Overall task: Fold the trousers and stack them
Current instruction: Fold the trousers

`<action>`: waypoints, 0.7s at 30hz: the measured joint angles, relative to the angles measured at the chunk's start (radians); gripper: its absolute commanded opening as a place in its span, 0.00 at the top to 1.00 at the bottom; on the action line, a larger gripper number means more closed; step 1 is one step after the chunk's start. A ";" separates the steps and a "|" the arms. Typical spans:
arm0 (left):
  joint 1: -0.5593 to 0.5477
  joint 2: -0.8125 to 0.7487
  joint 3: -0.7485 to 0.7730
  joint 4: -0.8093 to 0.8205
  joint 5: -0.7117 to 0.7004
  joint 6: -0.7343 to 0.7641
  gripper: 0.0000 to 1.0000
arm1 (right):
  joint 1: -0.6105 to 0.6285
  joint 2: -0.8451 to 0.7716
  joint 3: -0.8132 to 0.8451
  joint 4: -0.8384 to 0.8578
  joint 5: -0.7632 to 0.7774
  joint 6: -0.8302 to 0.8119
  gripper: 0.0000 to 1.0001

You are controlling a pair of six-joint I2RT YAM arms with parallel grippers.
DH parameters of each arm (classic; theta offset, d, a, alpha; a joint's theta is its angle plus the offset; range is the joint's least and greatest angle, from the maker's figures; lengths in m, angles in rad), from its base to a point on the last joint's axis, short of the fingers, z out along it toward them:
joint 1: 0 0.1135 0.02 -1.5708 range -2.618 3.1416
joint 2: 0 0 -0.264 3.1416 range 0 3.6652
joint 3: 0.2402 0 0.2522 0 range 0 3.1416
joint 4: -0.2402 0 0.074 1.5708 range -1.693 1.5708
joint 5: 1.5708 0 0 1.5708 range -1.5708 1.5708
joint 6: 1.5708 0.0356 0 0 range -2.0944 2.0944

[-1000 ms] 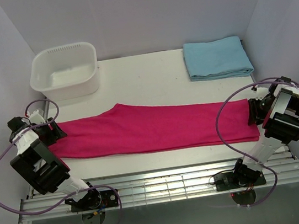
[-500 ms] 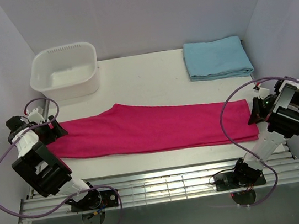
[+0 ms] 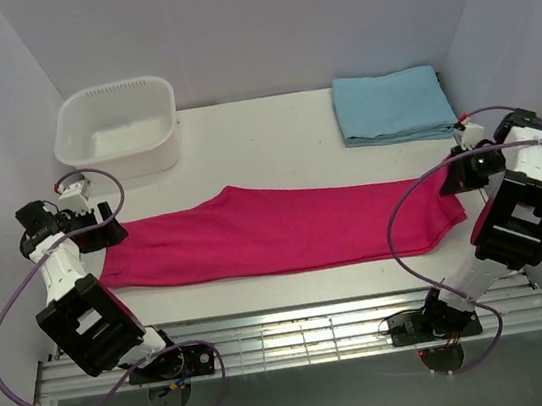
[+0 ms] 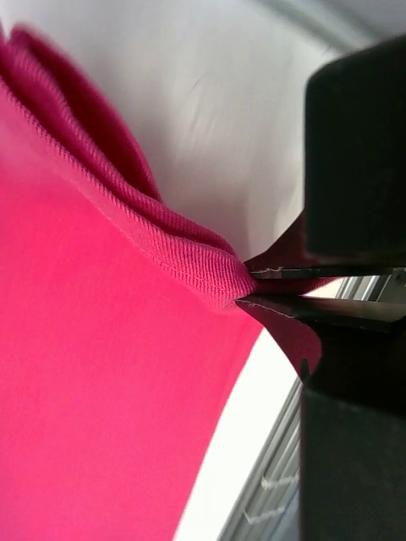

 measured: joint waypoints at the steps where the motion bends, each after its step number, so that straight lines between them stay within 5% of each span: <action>1: -0.005 -0.002 -0.010 -0.002 0.000 0.005 0.11 | 0.049 -0.032 -0.016 0.002 -0.035 0.013 0.92; 10: -0.027 0.058 -0.082 -0.032 0.003 0.017 0.14 | 0.543 -0.168 -0.199 0.261 -0.346 0.306 0.92; 21: -0.028 0.090 -0.093 -0.016 -0.010 -0.066 0.14 | 0.977 -0.051 -0.294 0.787 -0.332 0.775 0.92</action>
